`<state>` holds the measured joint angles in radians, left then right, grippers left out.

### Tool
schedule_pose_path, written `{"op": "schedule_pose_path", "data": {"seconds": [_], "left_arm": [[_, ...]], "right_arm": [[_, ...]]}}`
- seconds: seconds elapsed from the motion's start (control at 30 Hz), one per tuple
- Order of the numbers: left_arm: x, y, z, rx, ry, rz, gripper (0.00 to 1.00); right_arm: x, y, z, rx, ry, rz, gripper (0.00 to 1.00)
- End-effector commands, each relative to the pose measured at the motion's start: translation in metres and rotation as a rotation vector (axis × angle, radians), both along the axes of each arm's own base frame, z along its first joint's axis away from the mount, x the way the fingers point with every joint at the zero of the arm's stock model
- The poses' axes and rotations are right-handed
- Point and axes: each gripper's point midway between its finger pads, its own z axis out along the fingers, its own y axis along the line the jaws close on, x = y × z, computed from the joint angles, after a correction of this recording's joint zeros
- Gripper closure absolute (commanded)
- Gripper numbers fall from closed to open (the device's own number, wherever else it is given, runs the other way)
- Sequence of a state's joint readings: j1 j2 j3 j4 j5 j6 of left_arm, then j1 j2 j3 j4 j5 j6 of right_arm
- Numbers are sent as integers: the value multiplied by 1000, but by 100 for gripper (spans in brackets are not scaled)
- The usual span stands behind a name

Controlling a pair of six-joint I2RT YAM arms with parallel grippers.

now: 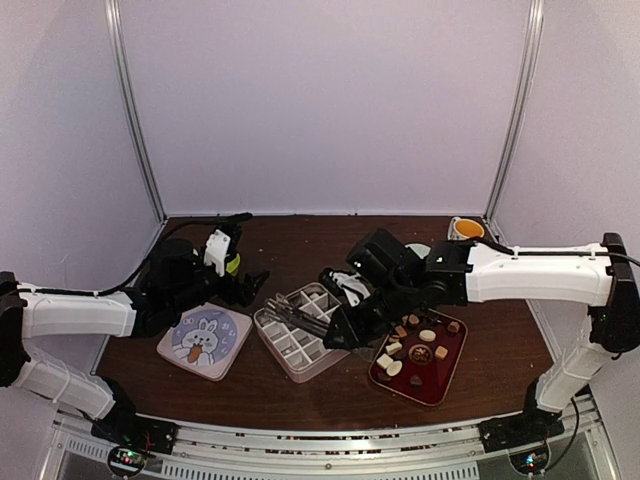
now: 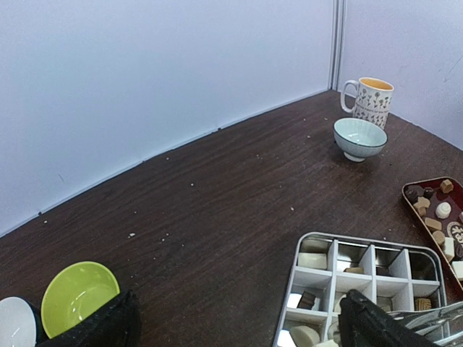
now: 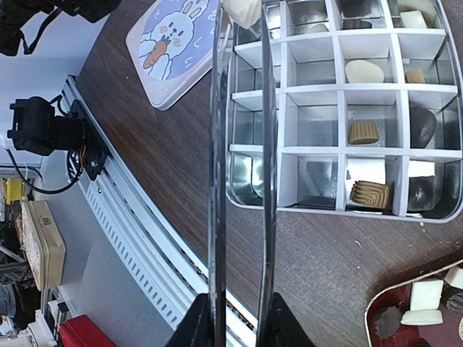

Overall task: Pack the chocolate
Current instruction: Place the fake chocolate in the empty pocket of the box.

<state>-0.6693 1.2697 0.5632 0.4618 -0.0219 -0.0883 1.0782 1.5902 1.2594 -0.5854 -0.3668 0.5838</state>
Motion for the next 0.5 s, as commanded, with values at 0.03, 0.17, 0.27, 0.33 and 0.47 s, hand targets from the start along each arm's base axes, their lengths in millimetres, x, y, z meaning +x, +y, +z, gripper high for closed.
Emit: {"op": "schedule_pose_path", "data": {"seconds": [0.03, 0.17, 0.27, 0.33, 0.47], "left_arm": [[2, -6, 16, -28, -39, -15, 2], [2, -6, 15, -28, -37, -16, 2], [2, -6, 15, -29, -36, -17, 2], [2, -6, 15, -28, -37, -15, 2], [2, -6, 15, -28, -38, -15, 2]], "right_arm": [[5, 18, 12, 53, -36, 25, 79], [9, 23, 6, 44, -42, 24, 78], [12, 28, 2, 44, -40, 21, 78], [13, 30, 0, 42, -36, 19, 78], [14, 31, -2, 40, -38, 19, 77]]}}
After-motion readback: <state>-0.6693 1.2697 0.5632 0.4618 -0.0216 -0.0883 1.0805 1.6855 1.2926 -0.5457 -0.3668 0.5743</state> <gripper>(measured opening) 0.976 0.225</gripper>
